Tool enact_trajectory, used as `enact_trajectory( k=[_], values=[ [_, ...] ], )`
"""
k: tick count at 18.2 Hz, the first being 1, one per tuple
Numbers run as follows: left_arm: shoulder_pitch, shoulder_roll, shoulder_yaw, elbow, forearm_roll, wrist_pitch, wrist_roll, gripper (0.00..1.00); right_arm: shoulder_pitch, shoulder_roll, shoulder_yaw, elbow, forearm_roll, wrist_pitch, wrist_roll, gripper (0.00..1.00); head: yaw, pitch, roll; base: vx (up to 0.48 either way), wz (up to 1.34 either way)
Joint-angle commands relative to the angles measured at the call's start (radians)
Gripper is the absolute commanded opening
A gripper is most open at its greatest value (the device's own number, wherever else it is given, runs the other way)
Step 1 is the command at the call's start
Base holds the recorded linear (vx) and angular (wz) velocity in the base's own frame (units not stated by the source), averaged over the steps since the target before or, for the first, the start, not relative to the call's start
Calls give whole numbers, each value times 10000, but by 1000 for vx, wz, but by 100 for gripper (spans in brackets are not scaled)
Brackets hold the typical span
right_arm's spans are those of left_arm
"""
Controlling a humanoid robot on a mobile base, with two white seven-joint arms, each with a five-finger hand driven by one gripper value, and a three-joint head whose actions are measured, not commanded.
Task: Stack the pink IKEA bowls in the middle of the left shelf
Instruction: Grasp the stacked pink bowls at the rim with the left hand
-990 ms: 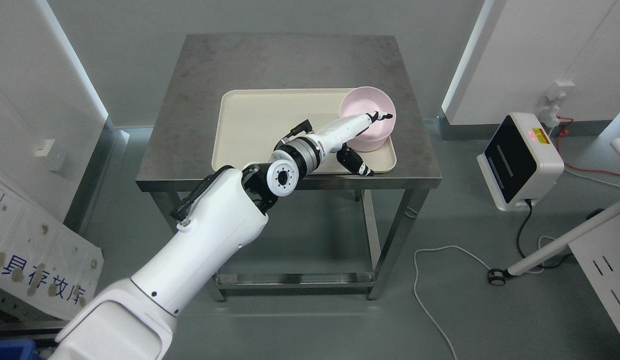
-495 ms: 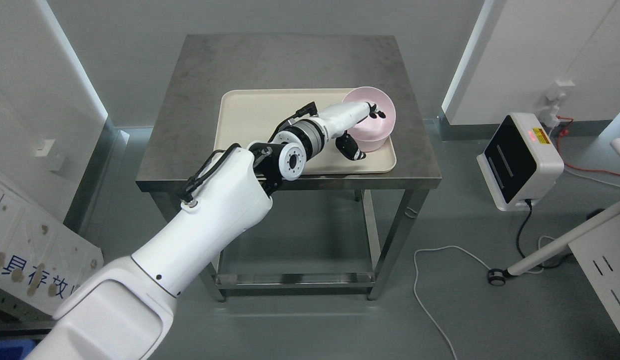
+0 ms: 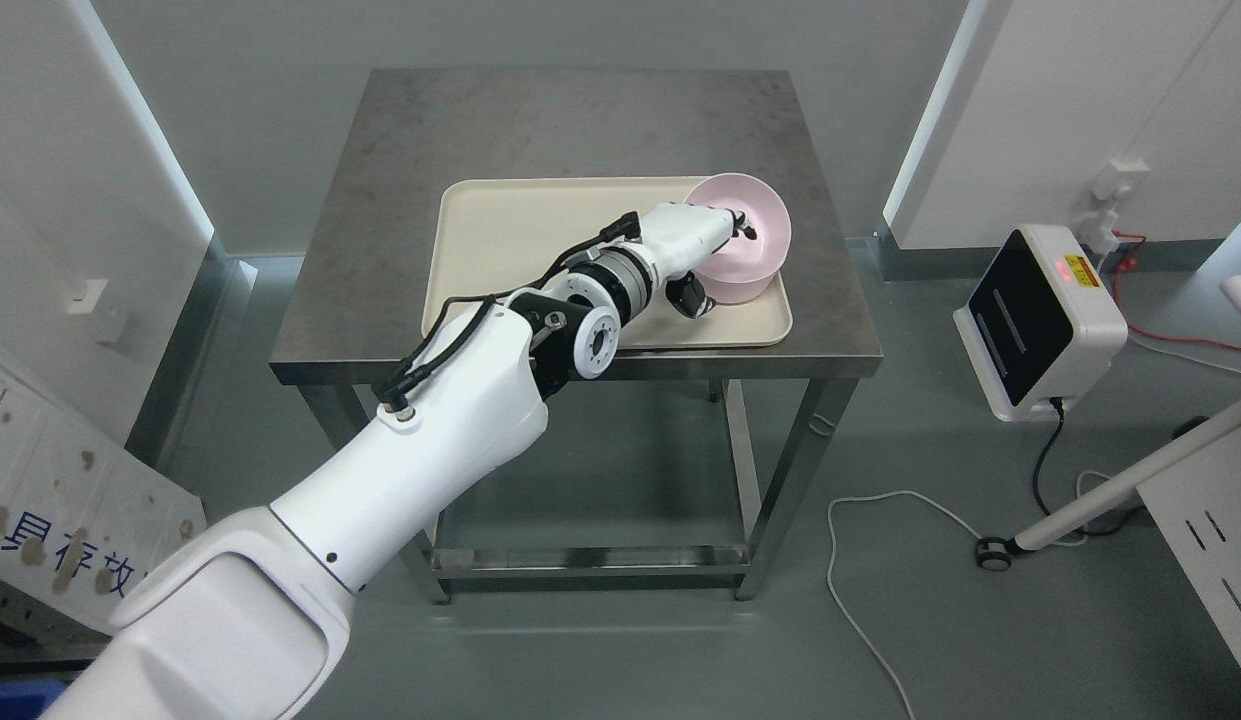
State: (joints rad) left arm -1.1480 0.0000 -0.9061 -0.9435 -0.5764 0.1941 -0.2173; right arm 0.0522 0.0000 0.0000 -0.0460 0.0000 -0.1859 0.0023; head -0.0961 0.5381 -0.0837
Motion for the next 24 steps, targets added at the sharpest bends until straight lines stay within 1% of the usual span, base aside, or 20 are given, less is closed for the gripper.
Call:
enact_trajectory(
  k=[1, 2, 4, 8, 11, 13, 20, 22, 24],
  values=[
    [-25, 175, -1078, 600, -448, -23, 178, 60, 0, -175, -92, 0, 77, 3, 8, 100, 0, 0, 0, 0, 0],
    [-25, 175, -1170, 615, -448, -54, 178, 55, 0, -175, -107, 0, 77, 3, 8, 100, 0, 0, 0, 0, 0],
    [-25, 175, -1217, 615, -448, -100, 163, 49, 0, -175, -92, 0, 77, 3, 8, 100, 0, 0, 0, 0, 0],
    [-40, 175, -1217, 615, -448, -253, 300, 42, 0, -175, -92, 0, 77, 3, 8, 100, 0, 0, 0, 0, 0],
    [-40, 175, -1202, 615, -463, -544, 699, 32, 0, -175, -92, 0, 77, 3, 8, 100, 0, 0, 0, 0, 0],
    [-25, 175, -1217, 630, -464, -606, 884, 29, 0, -175, -92, 0, 77, 3, 8, 100, 0, 0, 0, 0, 0],
    [-25, 175, -1140, 615, -525, -775, 899, 22, 0, -175, -92, 0, 77, 2, 8, 100, 0, 0, 0, 0, 0],
    [6, 175, -1125, 630, -540, -882, 899, 17, 0, -175, -92, 0, 77, 3, 8, 100, 0, 0, 0, 0, 0],
    [6, 175, -1034, 752, -525, -1081, 884, 11, 0, -175, -92, 0, 77, 3, 8, 100, 0, 0, 0, 0, 0]
  ],
)
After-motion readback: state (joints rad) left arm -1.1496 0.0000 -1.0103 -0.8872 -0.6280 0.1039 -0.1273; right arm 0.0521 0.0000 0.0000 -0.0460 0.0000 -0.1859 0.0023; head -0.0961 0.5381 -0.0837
